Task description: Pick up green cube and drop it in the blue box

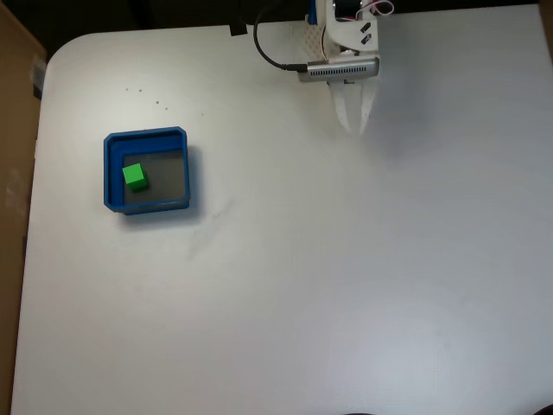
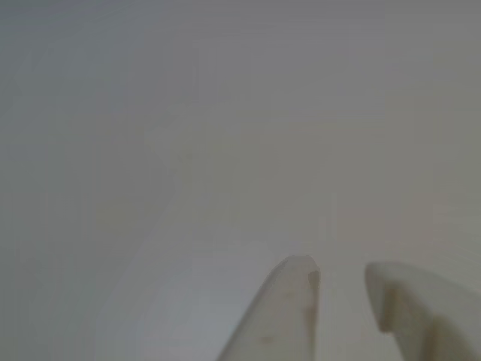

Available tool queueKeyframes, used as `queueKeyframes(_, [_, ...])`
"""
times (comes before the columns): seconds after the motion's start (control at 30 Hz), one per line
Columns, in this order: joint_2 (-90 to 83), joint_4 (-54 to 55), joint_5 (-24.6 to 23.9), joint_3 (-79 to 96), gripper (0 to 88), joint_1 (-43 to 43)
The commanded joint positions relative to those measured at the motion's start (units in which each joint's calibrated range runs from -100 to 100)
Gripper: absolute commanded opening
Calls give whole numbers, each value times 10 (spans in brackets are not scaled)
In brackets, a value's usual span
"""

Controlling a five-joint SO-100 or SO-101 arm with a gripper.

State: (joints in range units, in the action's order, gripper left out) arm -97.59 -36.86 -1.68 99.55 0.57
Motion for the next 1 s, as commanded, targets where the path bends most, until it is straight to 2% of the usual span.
queueKeyframes(0.0, [-9,8,2,2,18,-19])
queueKeyframes(0.43, [-9,8,2,2,18,-48])
queueKeyframes(0.97, [-8,8,-1,1,20,-43])
